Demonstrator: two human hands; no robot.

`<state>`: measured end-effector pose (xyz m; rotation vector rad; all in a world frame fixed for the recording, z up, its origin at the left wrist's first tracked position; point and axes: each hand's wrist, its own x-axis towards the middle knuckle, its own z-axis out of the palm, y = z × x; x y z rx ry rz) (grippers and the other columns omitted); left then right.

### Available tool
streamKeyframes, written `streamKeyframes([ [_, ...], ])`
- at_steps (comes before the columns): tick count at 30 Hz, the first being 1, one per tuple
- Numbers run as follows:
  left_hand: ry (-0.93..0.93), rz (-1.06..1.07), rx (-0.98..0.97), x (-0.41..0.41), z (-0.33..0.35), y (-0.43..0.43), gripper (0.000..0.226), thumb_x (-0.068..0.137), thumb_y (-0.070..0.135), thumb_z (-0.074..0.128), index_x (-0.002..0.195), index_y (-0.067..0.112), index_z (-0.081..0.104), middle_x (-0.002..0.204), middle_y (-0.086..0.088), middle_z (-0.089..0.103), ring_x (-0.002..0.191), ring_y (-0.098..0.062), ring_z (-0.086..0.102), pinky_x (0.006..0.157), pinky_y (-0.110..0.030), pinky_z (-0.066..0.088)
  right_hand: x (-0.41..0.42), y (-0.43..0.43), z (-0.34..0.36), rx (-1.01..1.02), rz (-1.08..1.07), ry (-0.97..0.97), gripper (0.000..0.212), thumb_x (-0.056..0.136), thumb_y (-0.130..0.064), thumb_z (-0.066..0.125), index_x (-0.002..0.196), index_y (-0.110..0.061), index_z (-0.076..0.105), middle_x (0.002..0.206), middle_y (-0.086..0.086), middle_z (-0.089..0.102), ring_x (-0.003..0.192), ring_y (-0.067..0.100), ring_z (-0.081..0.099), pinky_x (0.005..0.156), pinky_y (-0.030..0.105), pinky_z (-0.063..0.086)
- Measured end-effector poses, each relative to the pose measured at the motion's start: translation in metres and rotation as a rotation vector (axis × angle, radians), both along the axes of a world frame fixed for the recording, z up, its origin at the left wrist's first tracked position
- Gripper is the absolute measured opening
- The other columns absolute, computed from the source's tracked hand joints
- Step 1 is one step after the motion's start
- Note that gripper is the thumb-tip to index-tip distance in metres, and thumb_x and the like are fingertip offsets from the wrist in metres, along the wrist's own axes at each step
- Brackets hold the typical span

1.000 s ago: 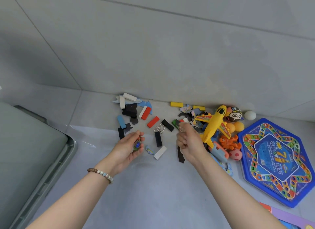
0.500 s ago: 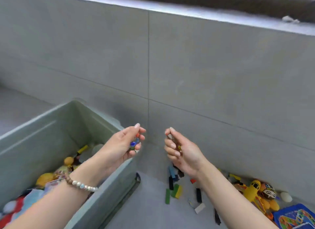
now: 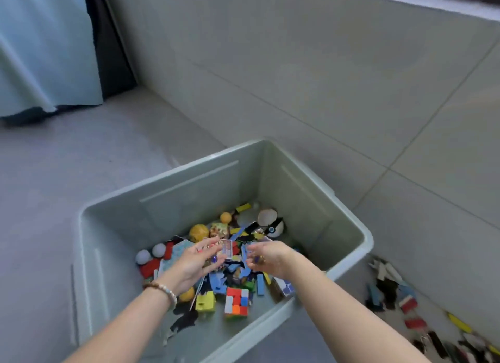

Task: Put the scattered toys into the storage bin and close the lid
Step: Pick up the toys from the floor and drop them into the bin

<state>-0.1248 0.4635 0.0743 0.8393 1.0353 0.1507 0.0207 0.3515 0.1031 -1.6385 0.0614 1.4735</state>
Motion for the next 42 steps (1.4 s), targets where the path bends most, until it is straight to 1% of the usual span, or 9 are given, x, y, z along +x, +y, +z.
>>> streamKeyframes([
  [6, 0.142, -0.040, 0.104, -0.006, -0.021, 0.011, 0.044, 0.092, 0.005, 0.056, 0.133, 0.016, 0.044, 0.121, -0.006, 0.057, 0.101, -0.019, 0.058, 0.092, -0.033, 0.046, 0.018, 0.006, -0.021, -0.103, 0.175, -0.268, 0.043, 0.094, 0.000, 0.044, 0.137, -0.007, 0.044, 0.136, 0.012, 0.046, 0.118, 0.027, 0.050, 0.101, 0.036, 0.044],
  [9, 0.343, -0.099, 0.392, -0.004, -0.018, 0.021, 0.047, 0.093, 0.011, 0.054, 0.138, 0.009, 0.041, 0.140, -0.011, 0.046, 0.125, -0.025, 0.048, 0.099, -0.033, 0.038, 0.032, -0.007, -0.008, -0.096, 0.310, -0.571, 0.042, 0.094, -0.009, 0.049, 0.136, -0.009, 0.045, 0.137, 0.008, 0.049, 0.125, 0.023, 0.049, 0.104, 0.031, 0.039],
  [12, 0.413, -0.232, 0.673, 0.005, 0.001, 0.024, 0.048, 0.093, 0.015, 0.055, 0.138, 0.004, 0.040, 0.143, -0.014, 0.044, 0.132, -0.025, 0.042, 0.106, -0.031, 0.032, 0.049, -0.032, 0.021, -0.073, 0.514, -0.919, 0.046, 0.094, -0.020, 0.051, 0.139, -0.016, 0.042, 0.146, 0.001, 0.040, 0.133, 0.018, 0.039, 0.108, 0.028, 0.030],
  [15, 0.329, -0.367, 0.901, 0.034, 0.045, 0.010, 0.050, 0.095, 0.025, 0.052, 0.141, 0.012, 0.036, 0.147, -0.007, 0.039, 0.135, -0.022, 0.037, 0.108, -0.033, 0.031, 0.072, -0.067, 0.064, -0.002, 0.546, -1.204, 0.044, 0.095, -0.023, 0.051, 0.138, -0.024, 0.043, 0.152, -0.006, 0.030, 0.139, 0.012, 0.030, 0.110, 0.027, 0.025],
  [19, 0.123, -0.481, 1.190, 0.098, 0.113, -0.042, 0.049, 0.097, 0.032, 0.046, 0.142, 0.020, 0.035, 0.147, 0.002, 0.039, 0.136, -0.016, 0.034, 0.110, -0.032, 0.030, 0.115, -0.137, 0.106, 0.014, 0.388, -1.410, 0.039, 0.093, -0.023, 0.053, 0.131, -0.028, 0.047, 0.150, -0.015, 0.028, 0.134, 0.005, 0.032, 0.097, 0.019, 0.028],
  [25, -0.127, -0.694, 1.417, 0.193, 0.140, -0.153, 0.048, 0.097, 0.032, 0.046, 0.142, 0.018, 0.037, 0.143, 0.001, 0.042, 0.129, -0.018, 0.039, 0.105, -0.027, 0.031, 0.176, -0.274, 0.095, -0.247, 0.221, -1.339, 0.043, 0.092, -0.021, 0.056, 0.133, -0.027, 0.045, 0.153, -0.006, 0.025, 0.140, 0.014, 0.027, 0.107, 0.027, 0.025],
  [30, -0.056, -0.990, 1.492, 0.245, 0.080, -0.229, 0.051, 0.097, 0.035, 0.044, 0.142, 0.014, 0.036, 0.146, -0.005, 0.039, 0.136, -0.021, 0.030, 0.108, -0.030, 0.026, 0.188, -0.358, 0.032, -0.417, 0.191, -1.174, 0.051, 0.090, -0.030, 0.058, 0.138, -0.025, 0.041, 0.154, -0.004, 0.023, 0.139, 0.014, 0.028, 0.107, 0.026, 0.028],
  [37, 0.278, -1.209, 0.994, 0.257, -0.063, -0.273, 0.064, 0.095, 0.040, 0.048, 0.147, 0.012, 0.024, 0.152, -0.011, 0.029, 0.136, -0.027, 0.035, 0.110, -0.033, 0.032, 0.185, -0.401, -0.087, -0.343, -0.106, -0.809, 0.057, 0.084, -0.031, 0.069, 0.134, -0.018, 0.045, 0.139, 0.001, 0.038, 0.128, 0.018, 0.040, 0.097, 0.022, 0.033],
  [42, 0.410, -1.193, 0.795, 0.232, -0.140, -0.290, 0.063, 0.085, 0.047, 0.061, 0.134, 0.011, 0.042, 0.134, -0.008, 0.047, 0.118, -0.023, 0.051, 0.096, -0.028, 0.044, 0.161, -0.410, -0.166, -0.319, -0.221, -0.654, 0.034, 0.077, -0.024, 0.076, 0.103, -0.015, 0.056, 0.107, 0.003, 0.057, 0.092, 0.018, 0.055, 0.063, 0.013, 0.040],
])
